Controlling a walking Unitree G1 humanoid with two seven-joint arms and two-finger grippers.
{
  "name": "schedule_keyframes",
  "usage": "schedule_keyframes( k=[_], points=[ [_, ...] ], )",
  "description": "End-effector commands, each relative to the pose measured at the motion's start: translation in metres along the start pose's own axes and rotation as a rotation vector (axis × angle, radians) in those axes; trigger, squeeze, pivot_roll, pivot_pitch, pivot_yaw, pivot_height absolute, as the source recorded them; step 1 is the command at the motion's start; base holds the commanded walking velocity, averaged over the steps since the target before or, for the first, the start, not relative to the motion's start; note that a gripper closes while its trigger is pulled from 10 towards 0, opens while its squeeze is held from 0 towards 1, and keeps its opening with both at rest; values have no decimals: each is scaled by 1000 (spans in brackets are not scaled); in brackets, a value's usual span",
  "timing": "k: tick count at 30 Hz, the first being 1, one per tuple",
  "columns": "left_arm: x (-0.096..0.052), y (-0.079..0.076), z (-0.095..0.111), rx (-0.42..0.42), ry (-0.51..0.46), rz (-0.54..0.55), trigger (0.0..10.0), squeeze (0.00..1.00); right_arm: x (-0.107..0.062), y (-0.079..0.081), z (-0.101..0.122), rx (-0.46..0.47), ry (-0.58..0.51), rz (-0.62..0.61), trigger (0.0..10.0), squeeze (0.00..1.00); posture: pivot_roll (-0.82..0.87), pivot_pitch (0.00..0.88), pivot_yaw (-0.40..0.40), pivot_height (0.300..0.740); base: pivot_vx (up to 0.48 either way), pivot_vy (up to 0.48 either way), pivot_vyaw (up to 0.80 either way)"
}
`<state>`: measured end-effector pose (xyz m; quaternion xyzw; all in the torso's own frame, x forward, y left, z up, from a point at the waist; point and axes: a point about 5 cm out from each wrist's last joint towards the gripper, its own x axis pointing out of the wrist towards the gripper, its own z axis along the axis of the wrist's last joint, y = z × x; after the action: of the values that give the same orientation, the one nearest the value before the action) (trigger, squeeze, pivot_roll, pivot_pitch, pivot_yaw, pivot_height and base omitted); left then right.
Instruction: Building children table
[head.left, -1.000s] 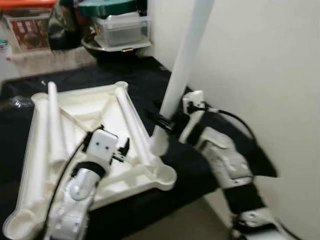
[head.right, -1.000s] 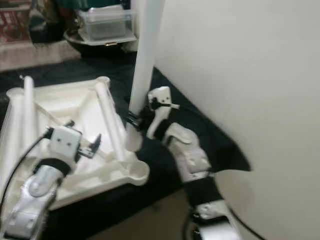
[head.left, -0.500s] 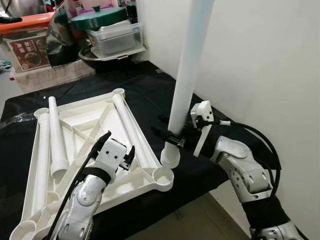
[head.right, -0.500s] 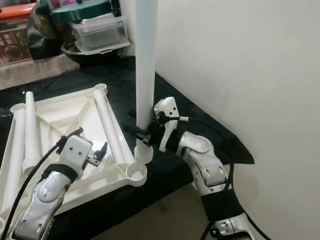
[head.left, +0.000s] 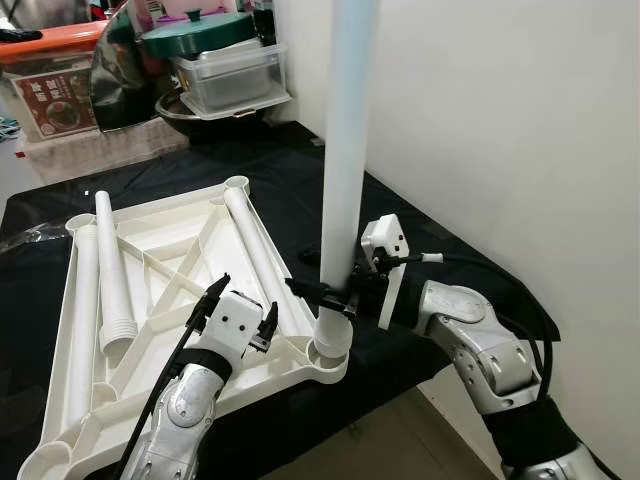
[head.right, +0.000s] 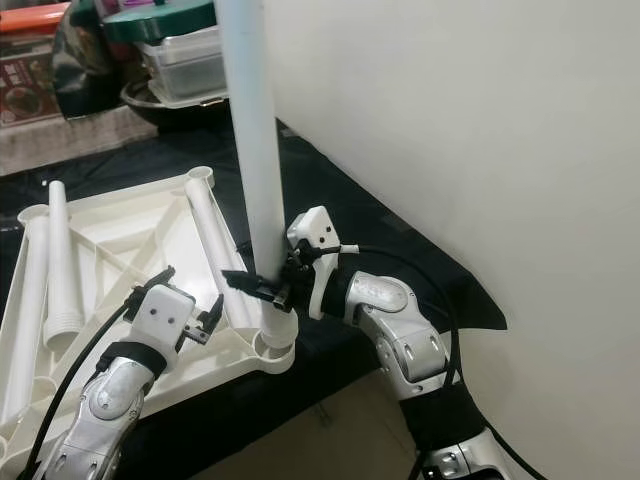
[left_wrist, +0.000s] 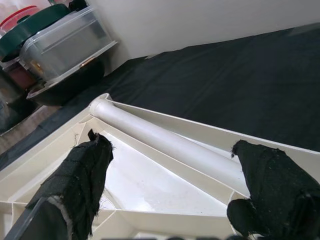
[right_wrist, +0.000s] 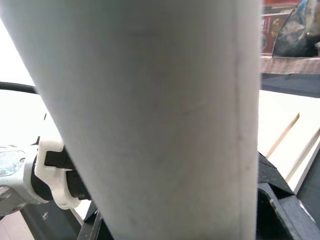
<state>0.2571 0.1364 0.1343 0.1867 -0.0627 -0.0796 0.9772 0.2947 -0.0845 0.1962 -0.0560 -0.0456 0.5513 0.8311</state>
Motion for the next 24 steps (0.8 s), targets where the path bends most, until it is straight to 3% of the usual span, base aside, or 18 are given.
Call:
schedule_keyframes(
  k=[1, 7, 10, 11, 13, 16, 22, 24],
  points=[
    [-3, 3, -6, 17, 24, 60, 10000, 0, 7, 5, -6, 12, 23, 46, 10000, 0, 72, 0, -71, 740, 0, 0, 0],
    [-5, 6, -3, -1, 30, 110, 10000, 0, 11, 4, -12, 24, 38, 57, 10000, 0, 101, 0, -77, 740, 0, 0, 0],
    [-15, 13, 9, -28, 10, 104, 10000, 0, 17, 1, 5, 4, 0, 84, 10000, 0, 107, 0, -36, 740, 0, 0, 0],
    [-19, 14, 3, -23, 16, 80, 10000, 0, 19, -1, 8, -12, -15, 90, 10000, 0, 99, 0, -31, 740, 0, 0, 0],
    [-20, 15, -19, 91, 61, 54, 10000, 0, 20, -8, 1, -42, 3, 31, 10000, 0, 91, 0, -28, 740, 0, 0, 0],
    [-15, 23, -8, 0, 38, 70, 10000, 0, 19, -5, 13, -8, -49, 34, 10000, 0, 77, 0, -15, 740, 0, 0, 0],
    [-11, 15, -10, 30, 21, 32, 10000, 0, 16, -5, 8, -27, -24, 35, 10000, 0, 44, 0, -24, 740, 0, 0, 0],
    [-10, 11, -8, -9, 17, 53, 10000, 0, 11, -4, 11, -27, -18, 60, 10000, 0, 35, 0, -23, 740, 0, 0, 0]
  ],
)
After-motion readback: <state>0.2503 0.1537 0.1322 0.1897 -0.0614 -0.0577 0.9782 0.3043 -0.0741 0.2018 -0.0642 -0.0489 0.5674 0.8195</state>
